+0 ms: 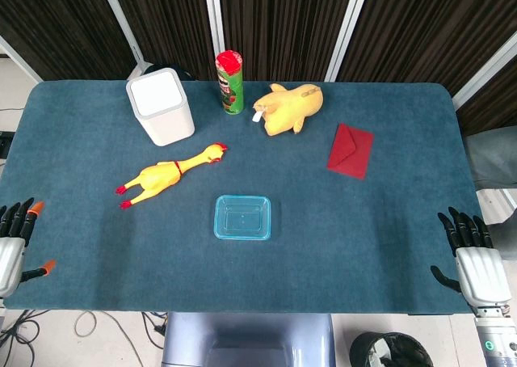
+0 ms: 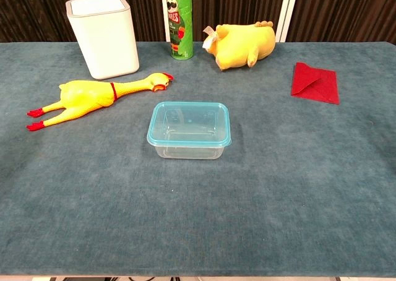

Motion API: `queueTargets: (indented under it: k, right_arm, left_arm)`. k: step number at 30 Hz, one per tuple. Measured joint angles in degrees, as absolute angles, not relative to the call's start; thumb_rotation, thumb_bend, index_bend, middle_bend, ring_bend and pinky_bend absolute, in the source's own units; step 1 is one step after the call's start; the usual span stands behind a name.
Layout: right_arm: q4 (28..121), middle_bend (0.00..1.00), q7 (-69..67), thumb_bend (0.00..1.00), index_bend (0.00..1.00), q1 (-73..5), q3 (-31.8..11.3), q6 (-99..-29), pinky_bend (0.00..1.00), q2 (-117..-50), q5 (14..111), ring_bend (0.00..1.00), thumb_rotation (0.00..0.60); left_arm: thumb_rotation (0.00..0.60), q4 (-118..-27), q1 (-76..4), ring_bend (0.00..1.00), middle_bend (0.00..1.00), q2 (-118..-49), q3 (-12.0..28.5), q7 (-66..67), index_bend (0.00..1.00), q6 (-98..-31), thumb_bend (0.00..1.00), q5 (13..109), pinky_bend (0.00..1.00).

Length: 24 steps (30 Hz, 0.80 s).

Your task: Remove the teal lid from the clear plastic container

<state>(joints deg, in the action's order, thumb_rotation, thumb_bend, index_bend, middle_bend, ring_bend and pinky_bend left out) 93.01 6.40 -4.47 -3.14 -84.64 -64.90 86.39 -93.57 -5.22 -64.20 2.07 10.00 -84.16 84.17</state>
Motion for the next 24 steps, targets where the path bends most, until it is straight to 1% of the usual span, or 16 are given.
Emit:
queueTargets:
  k: [7, 17, 21, 24]
  right_arm:
    - [92.9, 0.00, 7.3, 0.27, 0.00, -4.4, -3.1, -84.5, 0.00, -65.2, 86.1, 0.00, 0.600]
    - [93.5, 0.00, 6.5, 0.28, 0.00, -4.3, -2.8, -84.2, 0.00, -64.5, 86.0, 0.00, 0.600]
    - [93.8, 0.00, 6.1, 0.27, 0.00, -4.4, -2.6, -83.5, 0.00, -64.3, 85.8, 0.00, 0.600]
    - [94.1, 0.00, 5.8, 0.28, 0.00, -4.4, -2.7, -83.1, 0.00, -64.2, 85.4, 0.00, 0.600]
  left_arm:
    - [0.600, -93.6, -5.8, 0.00, 0.00, -64.4, 2.1, 10.2, 0.00, -83.1, 0.00, 83.9, 0.00]
    - [0.600, -94.7, -6.0, 0.00, 0.00, -64.2, 2.5, 11.1, 0.00, -83.1, 0.00, 83.6, 0.00]
    - [0.600, -97.6, -7.1, 0.00, 0.00, -64.0, 3.1, 12.4, 0.00, -82.3, 0.00, 83.6, 0.00]
    - [0.600, -101.7, -8.9, 0.00, 0.00, -63.7, 4.1, 14.5, 0.00, -80.5, 0.00, 83.2, 0.00]
